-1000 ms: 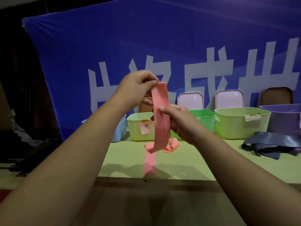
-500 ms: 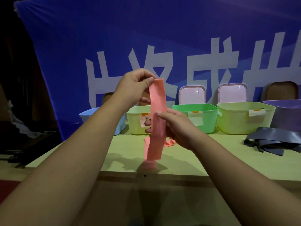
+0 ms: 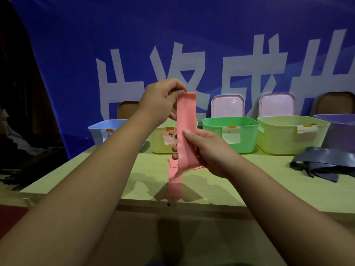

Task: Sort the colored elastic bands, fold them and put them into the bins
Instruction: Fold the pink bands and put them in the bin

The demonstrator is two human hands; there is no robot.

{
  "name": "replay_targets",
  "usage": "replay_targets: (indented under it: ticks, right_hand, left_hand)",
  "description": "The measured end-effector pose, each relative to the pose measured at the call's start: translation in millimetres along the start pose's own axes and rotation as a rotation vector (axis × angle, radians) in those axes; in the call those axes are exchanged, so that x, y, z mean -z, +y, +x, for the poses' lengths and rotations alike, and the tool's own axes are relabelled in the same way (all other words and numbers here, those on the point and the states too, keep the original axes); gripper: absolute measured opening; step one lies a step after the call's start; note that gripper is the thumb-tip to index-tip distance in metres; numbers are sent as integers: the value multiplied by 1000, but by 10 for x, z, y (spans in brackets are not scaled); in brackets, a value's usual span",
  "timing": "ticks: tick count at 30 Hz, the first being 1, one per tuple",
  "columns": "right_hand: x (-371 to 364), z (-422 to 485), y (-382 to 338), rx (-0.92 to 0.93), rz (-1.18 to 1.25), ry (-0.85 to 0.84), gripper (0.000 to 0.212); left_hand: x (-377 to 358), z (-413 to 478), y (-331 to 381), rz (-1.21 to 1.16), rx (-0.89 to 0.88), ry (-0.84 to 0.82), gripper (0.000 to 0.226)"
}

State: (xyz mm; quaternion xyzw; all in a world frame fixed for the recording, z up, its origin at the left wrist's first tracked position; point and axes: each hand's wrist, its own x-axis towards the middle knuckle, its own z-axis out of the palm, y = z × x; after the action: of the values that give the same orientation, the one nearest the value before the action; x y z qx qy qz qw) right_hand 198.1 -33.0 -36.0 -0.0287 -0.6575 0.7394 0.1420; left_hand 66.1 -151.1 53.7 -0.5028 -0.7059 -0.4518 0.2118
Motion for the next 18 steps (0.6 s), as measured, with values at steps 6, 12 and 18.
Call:
replay_targets:
  ticks: [6,12,18]
  right_hand:
    - [138,-45,85,-124,84,-99,32]
    - [333,220,296,-236,40,-113,33]
    - [590,862,590,-133,-361,122,27]
  left_hand:
    - [-289,-115,-226,-144,125,-6,15]
    - [-574,-144,-540,-263,240,-42,15]
    - [-853,-125,-971,-283,319,-92,15]
